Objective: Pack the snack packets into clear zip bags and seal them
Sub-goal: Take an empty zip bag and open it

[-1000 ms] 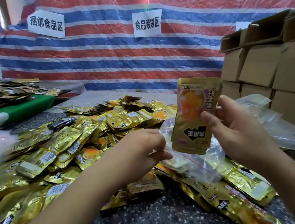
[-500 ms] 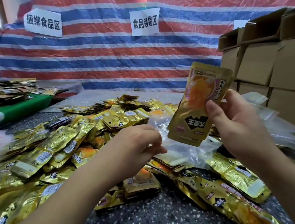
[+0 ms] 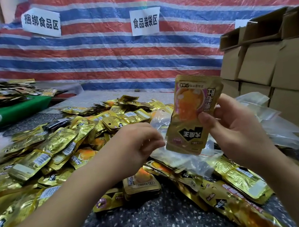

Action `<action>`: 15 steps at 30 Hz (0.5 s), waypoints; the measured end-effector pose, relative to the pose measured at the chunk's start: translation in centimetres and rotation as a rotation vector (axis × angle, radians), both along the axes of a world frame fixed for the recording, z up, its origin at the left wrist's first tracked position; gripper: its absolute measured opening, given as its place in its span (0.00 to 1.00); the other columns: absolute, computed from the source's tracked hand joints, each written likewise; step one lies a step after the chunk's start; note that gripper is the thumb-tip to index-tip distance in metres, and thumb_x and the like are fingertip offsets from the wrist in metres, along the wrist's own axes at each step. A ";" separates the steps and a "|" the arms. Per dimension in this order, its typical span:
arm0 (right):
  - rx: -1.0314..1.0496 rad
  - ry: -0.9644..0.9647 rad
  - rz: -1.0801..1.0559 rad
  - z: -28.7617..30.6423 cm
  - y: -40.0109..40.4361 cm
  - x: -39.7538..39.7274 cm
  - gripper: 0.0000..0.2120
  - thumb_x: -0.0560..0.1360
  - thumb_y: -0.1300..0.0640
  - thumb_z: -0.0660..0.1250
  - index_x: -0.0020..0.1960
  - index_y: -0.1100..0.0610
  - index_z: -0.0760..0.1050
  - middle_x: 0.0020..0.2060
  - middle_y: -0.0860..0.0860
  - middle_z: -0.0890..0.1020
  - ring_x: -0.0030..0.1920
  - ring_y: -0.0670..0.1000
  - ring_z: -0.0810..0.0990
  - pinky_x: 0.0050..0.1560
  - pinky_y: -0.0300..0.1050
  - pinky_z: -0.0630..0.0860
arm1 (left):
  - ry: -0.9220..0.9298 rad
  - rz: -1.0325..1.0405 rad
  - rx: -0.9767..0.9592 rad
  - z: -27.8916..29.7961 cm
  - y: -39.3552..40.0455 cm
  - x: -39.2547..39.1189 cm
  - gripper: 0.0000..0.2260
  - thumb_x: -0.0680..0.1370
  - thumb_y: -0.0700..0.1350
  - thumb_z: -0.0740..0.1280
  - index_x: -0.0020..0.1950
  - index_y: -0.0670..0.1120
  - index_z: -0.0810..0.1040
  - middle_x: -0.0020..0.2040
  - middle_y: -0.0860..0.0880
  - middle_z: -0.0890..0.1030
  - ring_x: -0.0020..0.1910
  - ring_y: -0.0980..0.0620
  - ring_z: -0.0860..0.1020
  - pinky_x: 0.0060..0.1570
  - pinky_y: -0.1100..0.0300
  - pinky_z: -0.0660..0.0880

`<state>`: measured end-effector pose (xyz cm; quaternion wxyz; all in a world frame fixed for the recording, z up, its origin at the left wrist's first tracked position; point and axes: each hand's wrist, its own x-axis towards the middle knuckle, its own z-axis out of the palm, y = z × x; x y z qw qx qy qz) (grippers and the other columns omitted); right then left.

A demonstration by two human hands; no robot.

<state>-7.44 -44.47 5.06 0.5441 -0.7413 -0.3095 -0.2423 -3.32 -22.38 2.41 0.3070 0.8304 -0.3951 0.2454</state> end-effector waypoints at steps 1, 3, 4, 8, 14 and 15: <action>0.003 -0.013 0.014 0.0 0.0 -0.1 0.12 0.76 0.56 0.64 0.59 0.48 0.75 0.51 0.45 0.85 0.52 0.45 0.85 0.48 0.35 0.80 | 0.027 0.006 -0.013 0.0 0.0 -0.1 0.07 0.78 0.46 0.69 0.47 0.45 0.84 0.41 0.56 0.80 0.40 0.62 0.76 0.41 0.72 0.69; 0.019 -0.031 0.025 0.1 0.0 -0.2 0.12 0.76 0.57 0.64 0.59 0.50 0.75 0.52 0.46 0.85 0.52 0.46 0.85 0.49 0.36 0.80 | 0.058 0.008 -0.029 0.0 0.0 -0.2 0.06 0.77 0.46 0.70 0.49 0.45 0.84 0.41 0.58 0.79 0.41 0.63 0.76 0.42 0.73 0.69; 0.026 -0.038 0.027 0.1 0.0 -0.2 0.12 0.76 0.57 0.64 0.59 0.50 0.75 0.52 0.46 0.85 0.52 0.46 0.85 0.49 0.36 0.80 | 0.065 0.014 -0.025 0.0 -0.1 -0.2 0.07 0.77 0.46 0.71 0.52 0.45 0.84 0.42 0.56 0.79 0.42 0.62 0.77 0.43 0.70 0.72; -0.045 -0.040 0.014 0.1 -0.2 -0.1 0.13 0.77 0.57 0.63 0.60 0.49 0.75 0.53 0.46 0.85 0.54 0.46 0.84 0.50 0.36 0.80 | 0.127 0.035 -0.049 -0.1 -0.1 -0.4 0.17 0.74 0.50 0.71 0.60 0.44 0.81 0.47 0.53 0.81 0.47 0.57 0.81 0.50 0.61 0.78; -0.308 0.020 -0.108 -0.8 -0.9 0.8 0.11 0.79 0.56 0.63 0.58 0.43 0.75 0.53 0.39 0.83 0.56 0.43 0.82 0.54 0.46 0.82 | 0.040 0.047 -0.072 0.1 -0.2 -0.5 0.12 0.75 0.44 0.73 0.58 0.45 0.82 0.48 0.53 0.82 0.44 0.64 0.79 0.47 0.72 0.75; -0.327 0.048 -0.097 -0.8 -1.0 0.9 0.12 0.80 0.59 0.63 0.58 0.44 0.76 0.53 0.39 0.83 0.56 0.43 0.82 0.54 0.46 0.82 | 0.017 0.044 -0.102 0.1 -0.2 -0.5 0.11 0.75 0.42 0.73 0.57 0.45 0.83 0.46 0.53 0.82 0.42 0.63 0.79 0.45 0.70 0.75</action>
